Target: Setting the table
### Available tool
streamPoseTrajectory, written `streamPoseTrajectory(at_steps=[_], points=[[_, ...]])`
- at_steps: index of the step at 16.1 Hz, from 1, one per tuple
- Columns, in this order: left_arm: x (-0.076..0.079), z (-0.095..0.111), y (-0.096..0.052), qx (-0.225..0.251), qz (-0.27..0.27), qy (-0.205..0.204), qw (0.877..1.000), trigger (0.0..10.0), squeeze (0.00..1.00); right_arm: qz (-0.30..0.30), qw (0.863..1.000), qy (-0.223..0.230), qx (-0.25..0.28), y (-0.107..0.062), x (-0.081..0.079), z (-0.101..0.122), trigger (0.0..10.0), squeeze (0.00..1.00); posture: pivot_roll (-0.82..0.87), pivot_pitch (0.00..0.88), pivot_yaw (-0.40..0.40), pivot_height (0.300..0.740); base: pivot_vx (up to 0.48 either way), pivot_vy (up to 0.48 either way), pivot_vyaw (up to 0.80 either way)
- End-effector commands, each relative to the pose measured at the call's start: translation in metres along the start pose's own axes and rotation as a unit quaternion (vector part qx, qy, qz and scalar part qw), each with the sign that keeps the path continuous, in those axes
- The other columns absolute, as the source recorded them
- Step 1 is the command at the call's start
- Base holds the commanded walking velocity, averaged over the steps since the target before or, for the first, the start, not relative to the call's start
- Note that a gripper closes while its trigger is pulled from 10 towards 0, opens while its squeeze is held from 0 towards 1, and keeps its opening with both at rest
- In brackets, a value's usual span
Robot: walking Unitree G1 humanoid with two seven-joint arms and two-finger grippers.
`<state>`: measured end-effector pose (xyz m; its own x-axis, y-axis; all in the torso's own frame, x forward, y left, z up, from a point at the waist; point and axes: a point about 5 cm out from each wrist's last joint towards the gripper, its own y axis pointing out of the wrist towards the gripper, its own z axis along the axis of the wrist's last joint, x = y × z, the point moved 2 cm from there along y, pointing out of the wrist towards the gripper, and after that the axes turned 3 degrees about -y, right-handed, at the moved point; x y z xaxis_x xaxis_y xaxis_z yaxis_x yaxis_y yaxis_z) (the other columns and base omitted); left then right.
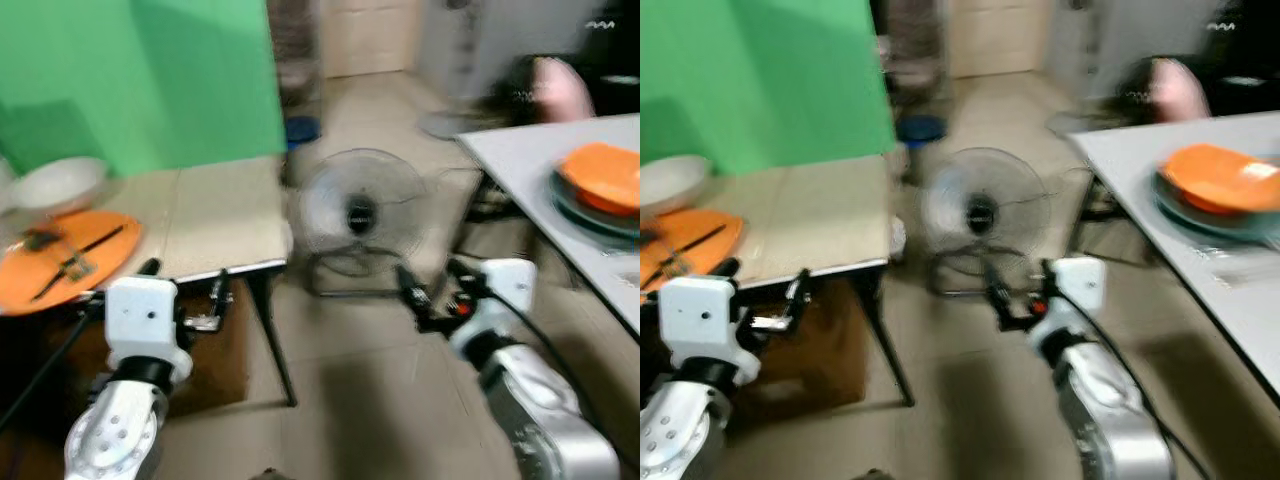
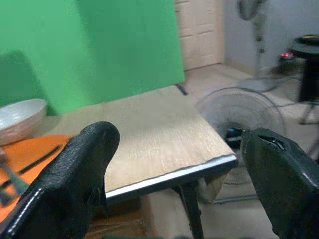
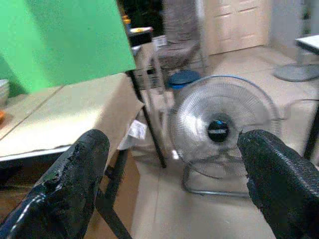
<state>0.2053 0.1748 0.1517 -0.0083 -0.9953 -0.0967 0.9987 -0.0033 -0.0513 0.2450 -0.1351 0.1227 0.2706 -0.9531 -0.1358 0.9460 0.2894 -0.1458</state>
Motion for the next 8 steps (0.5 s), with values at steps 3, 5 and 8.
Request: streamPoseTrajectory(at_steps=[3,5,8], points=[[0.003,0.000,0.001,-0.002,-0.008,0.000,1.000,10.0,0.00,-0.010,1.000,-0.010,0.003,0.004,0.005,0.005,10.0,0.00,-0.05,0.038,0.053,0.740,0.000,0.406,-0.43],[0.000,0.000,-0.002,-0.003,-0.002,0.002,1.000,10.0,0.00,0.008,1.000,-0.009,0.003,0.008,-0.002,0.006,10.0,0.00,-0.04,0.040,0.048,0.740,0.000,0.412,0.00],[-0.001,0.000,-0.006,-0.007,0.004,0.003,1.000,10.0,0.00,0.044,0.999,-0.006,-0.004,0.012,-0.011,0.006,10.0,0.00,-0.02,0.047,0.036,0.740,0.000,0.409,0.00]])
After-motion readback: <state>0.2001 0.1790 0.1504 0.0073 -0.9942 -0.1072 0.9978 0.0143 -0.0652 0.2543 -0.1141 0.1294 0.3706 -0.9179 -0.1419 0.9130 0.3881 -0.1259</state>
